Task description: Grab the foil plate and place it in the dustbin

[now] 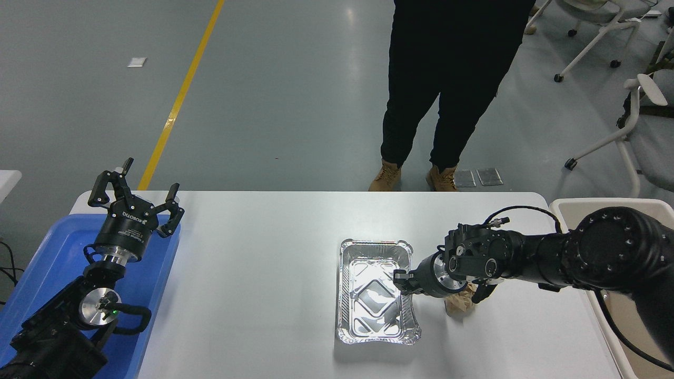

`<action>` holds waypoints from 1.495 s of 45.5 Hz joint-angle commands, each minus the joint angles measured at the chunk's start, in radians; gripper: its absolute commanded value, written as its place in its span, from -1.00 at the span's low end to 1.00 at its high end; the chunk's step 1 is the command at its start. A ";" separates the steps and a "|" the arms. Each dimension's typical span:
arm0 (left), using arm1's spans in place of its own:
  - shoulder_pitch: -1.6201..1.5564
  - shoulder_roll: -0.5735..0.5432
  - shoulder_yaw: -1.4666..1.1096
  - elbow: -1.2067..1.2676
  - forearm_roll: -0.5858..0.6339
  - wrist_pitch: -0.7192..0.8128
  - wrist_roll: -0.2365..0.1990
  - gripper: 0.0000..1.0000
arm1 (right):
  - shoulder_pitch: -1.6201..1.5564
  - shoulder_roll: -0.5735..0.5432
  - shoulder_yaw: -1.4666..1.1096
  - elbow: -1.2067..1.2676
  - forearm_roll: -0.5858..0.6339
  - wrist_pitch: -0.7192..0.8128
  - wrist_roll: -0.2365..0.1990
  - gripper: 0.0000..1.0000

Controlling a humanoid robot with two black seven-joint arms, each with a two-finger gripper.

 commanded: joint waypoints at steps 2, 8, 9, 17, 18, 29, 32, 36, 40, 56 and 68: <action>0.000 0.000 0.000 -0.001 0.000 -0.001 0.001 0.97 | 0.097 0.000 0.000 0.035 -0.006 0.013 0.021 -1.00; 0.000 0.000 0.000 -0.001 0.000 0.001 0.001 0.97 | 0.232 0.000 0.002 0.108 -0.003 0.048 0.038 -1.00; 0.000 0.000 0.000 -0.001 0.000 -0.001 0.001 0.97 | 0.255 -0.003 0.000 0.120 -0.003 0.059 0.044 -1.00; 0.000 0.000 0.000 -0.001 0.000 -0.001 0.001 0.97 | 0.422 -0.133 0.000 0.235 -0.002 0.141 0.058 -1.00; 0.000 0.000 0.000 -0.001 0.002 0.001 0.001 0.97 | 0.442 -0.152 0.002 0.252 -0.002 0.145 0.058 -1.00; 0.000 0.000 0.000 -0.001 0.000 -0.001 -0.001 0.97 | 0.648 -0.317 0.000 0.371 -0.002 0.229 0.058 -1.00; 0.000 0.000 0.000 -0.001 0.000 -0.001 -0.001 0.97 | 0.694 -0.351 0.000 0.380 -0.002 0.259 0.058 -1.00; 0.000 0.000 0.000 0.001 0.000 0.001 -0.001 0.97 | 0.746 -0.394 -0.001 0.391 -0.002 0.295 0.058 -1.00; 0.000 0.000 0.000 0.001 0.000 -0.001 0.001 0.97 | 0.798 -0.428 -0.006 0.403 0.000 0.328 0.058 -1.00; 0.000 0.000 0.000 0.001 0.000 0.001 0.001 0.97 | 0.907 -0.480 -0.018 0.453 0.000 0.369 0.058 -1.00; 0.000 0.000 0.000 -0.001 0.000 -0.001 -0.001 0.97 | 0.883 -0.477 -0.026 0.404 -0.005 0.357 0.050 -1.00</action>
